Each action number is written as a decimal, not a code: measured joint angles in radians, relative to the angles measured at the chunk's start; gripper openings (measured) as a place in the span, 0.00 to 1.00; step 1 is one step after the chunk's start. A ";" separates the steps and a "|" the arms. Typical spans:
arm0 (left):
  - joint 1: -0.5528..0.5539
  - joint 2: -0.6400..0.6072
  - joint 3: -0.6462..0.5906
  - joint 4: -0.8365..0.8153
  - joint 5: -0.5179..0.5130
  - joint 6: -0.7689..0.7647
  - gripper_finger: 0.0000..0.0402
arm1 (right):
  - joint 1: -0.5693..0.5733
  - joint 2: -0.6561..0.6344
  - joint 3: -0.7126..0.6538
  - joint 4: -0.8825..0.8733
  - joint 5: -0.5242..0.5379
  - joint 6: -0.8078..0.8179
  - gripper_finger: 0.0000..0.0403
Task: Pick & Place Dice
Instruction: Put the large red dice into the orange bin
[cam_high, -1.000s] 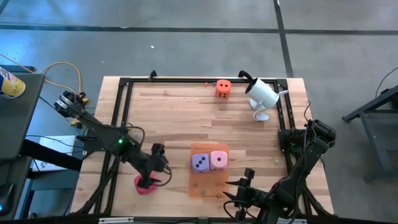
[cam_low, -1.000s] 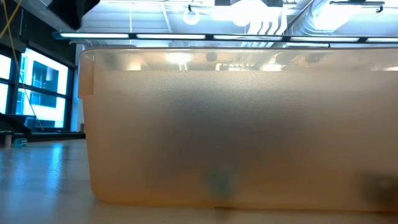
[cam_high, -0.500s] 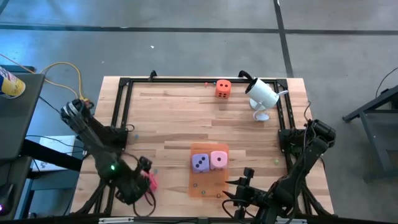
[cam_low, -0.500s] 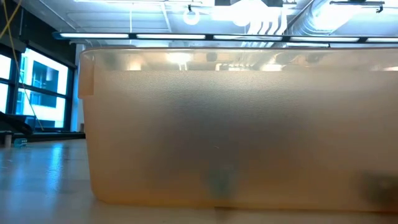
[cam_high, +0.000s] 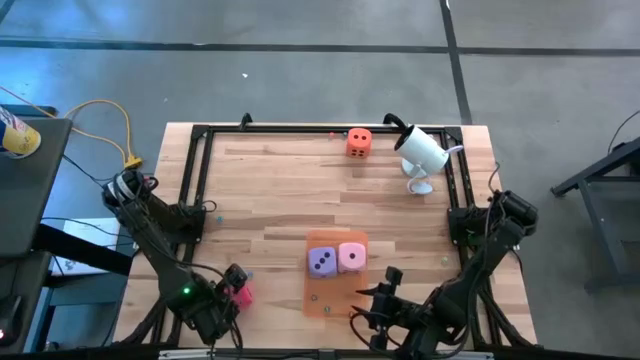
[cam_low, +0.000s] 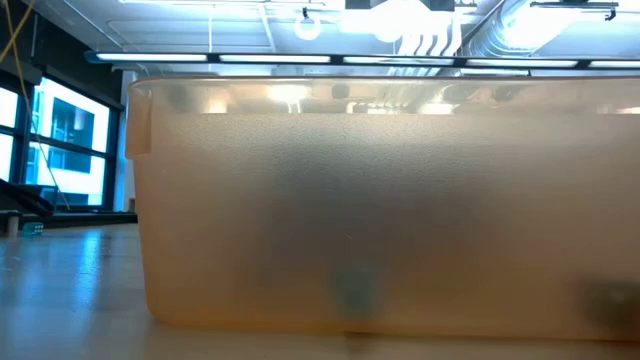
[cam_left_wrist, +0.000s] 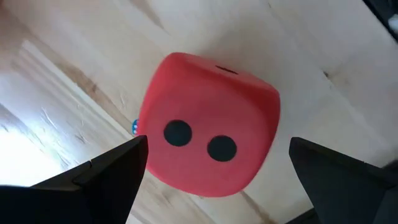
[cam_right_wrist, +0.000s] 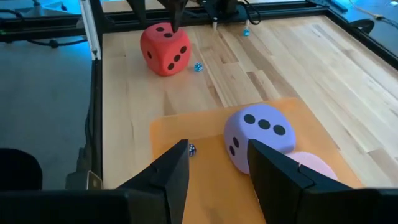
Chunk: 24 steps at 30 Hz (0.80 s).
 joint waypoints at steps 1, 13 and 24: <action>0.001 0.000 0.000 0.001 0.000 0.020 0.95 | -0.003 0.000 0.000 0.005 -0.001 0.000 0.37; 0.054 0.000 0.000 -0.013 0.034 0.271 0.95 | -0.051 0.000 0.000 0.066 -0.060 -0.002 0.37; 0.055 0.000 0.000 -0.007 0.072 0.344 0.95 | -0.093 0.000 0.000 0.081 -0.103 -0.005 0.37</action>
